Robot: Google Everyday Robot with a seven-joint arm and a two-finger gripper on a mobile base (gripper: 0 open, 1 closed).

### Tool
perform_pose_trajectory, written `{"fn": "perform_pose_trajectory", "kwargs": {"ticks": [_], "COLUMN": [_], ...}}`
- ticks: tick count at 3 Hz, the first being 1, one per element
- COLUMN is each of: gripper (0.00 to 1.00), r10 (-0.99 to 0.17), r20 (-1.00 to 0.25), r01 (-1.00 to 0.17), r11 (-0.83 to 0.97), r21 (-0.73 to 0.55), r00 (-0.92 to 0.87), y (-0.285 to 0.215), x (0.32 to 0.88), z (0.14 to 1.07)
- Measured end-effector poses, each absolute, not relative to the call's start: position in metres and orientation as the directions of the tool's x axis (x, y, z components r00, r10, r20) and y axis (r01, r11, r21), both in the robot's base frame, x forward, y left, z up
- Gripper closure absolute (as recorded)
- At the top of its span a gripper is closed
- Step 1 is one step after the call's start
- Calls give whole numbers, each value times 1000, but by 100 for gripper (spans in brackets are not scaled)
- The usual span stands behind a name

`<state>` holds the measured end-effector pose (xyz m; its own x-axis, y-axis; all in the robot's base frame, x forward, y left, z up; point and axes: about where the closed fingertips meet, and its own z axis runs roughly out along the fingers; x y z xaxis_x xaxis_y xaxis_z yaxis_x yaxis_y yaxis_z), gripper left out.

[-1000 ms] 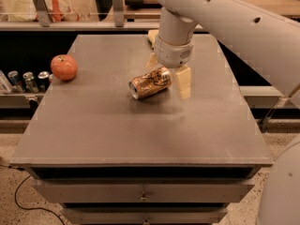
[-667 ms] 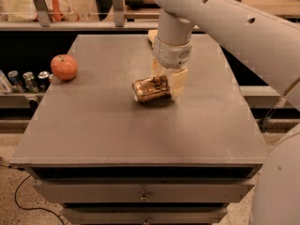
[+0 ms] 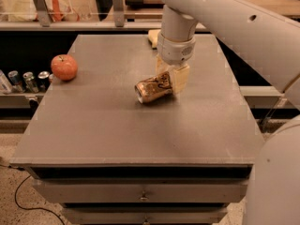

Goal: Pick orange can

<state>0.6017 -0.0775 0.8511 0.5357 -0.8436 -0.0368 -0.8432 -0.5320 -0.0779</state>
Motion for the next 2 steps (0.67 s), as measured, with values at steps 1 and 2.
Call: {"fn": "perform_pose_trajectory", "kwargs": {"ticks": [1, 2], "gripper": [100, 100], "r10": [-853, -861], "r20": [-34, -35], "r01": [-852, -858], "r11": [-515, -501], "r21": [-96, -112], "r00": [520, 507], "y": [-82, -86], "x": [609, 616], "z": [862, 874]}}
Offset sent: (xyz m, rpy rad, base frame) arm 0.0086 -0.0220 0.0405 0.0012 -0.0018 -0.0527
